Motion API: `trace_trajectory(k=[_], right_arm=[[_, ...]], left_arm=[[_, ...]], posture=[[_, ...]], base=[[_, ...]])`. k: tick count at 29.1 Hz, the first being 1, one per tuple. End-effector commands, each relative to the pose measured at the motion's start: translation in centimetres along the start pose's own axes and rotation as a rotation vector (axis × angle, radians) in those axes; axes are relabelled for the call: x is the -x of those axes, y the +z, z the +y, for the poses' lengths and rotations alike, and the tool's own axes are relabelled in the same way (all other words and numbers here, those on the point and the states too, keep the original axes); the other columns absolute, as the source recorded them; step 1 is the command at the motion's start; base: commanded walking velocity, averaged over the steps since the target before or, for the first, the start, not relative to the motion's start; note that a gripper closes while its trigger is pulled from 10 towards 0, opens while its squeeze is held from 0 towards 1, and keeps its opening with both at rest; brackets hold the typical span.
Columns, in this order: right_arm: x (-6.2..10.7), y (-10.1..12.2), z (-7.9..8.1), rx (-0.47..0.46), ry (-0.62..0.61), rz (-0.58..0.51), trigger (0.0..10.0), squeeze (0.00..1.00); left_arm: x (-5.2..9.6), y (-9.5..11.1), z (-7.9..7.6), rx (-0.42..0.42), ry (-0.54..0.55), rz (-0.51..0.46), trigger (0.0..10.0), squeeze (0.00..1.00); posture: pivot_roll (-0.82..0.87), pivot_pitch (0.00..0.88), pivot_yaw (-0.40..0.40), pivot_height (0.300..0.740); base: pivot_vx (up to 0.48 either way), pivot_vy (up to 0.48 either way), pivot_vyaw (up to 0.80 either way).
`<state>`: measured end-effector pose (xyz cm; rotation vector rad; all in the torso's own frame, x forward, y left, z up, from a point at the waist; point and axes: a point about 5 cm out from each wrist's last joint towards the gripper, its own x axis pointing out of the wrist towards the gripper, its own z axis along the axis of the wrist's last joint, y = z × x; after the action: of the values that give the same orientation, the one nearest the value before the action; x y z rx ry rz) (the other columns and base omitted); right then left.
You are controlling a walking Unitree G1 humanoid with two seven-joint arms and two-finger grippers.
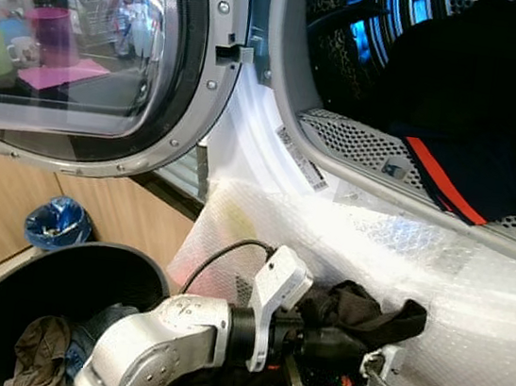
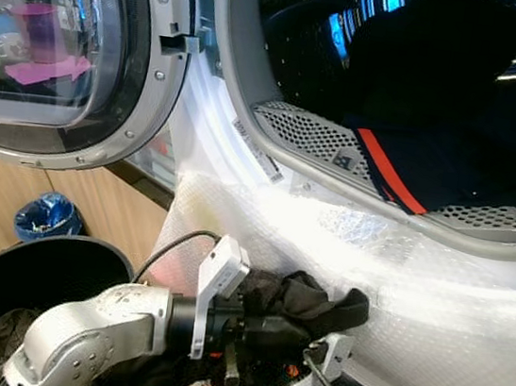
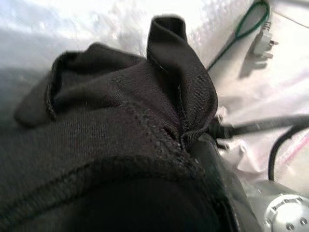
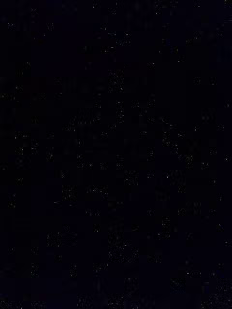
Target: Clothes washing
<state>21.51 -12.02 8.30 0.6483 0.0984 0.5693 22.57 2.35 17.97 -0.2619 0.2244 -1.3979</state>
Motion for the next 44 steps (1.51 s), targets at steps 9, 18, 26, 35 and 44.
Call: trace_trajectory(k=[9, 18, 26, 35, 44], right_arm=[[0.3, 0.9, 0.3, -0.031, 0.051, -0.042, 0.0, 0.0], [0.6, 0.2, -1.0, -0.019, 0.002, -0.001, 0.0, 0.0], [1.8, -0.3, -0.6, -0.008, 0.086, 0.049, 3.7, 0.0], [4.3, -0.5, -1.8, 0.039, 0.084, 0.125, 10.0, 0.0], [4.3, -0.1, -3.8, 0.08, -0.047, 0.127, 10.0, 0.0]], left_arm=[[1.0, -0.2, -1.9, 0.027, -0.081, 0.017, 0.0, 0.0], [1.2, 0.1, -1.9, 0.03, -0.06, 0.0, 0.0, 0.0], [1.5, 0.2, -1.6, 0.035, -0.031, -0.015, 0.0, 0.0], [2.4, 0.1, -0.8, 0.041, 0.036, -0.026, 0.0, 0.0], [2.4, 0.1, -0.8, 0.042, 0.041, -0.028, 0.0, 0.0]], posture=[[-0.02, 0.0, 0.04, 0.74], [-0.01, 0.0, 0.032, 0.74], [-0.01, 0.0, 0.032, 0.74], [-0.01, 0.0, 0.027, 0.74], [0.0, 0.0, 0.02, 0.74]], base=[[0.0, 0.0, 0.0], [0.0, 0.0, 0.0], [0.0, 0.0, 0.0], [0.0, 0.0, 0.0], [0.0, 0.0, 0.0]])
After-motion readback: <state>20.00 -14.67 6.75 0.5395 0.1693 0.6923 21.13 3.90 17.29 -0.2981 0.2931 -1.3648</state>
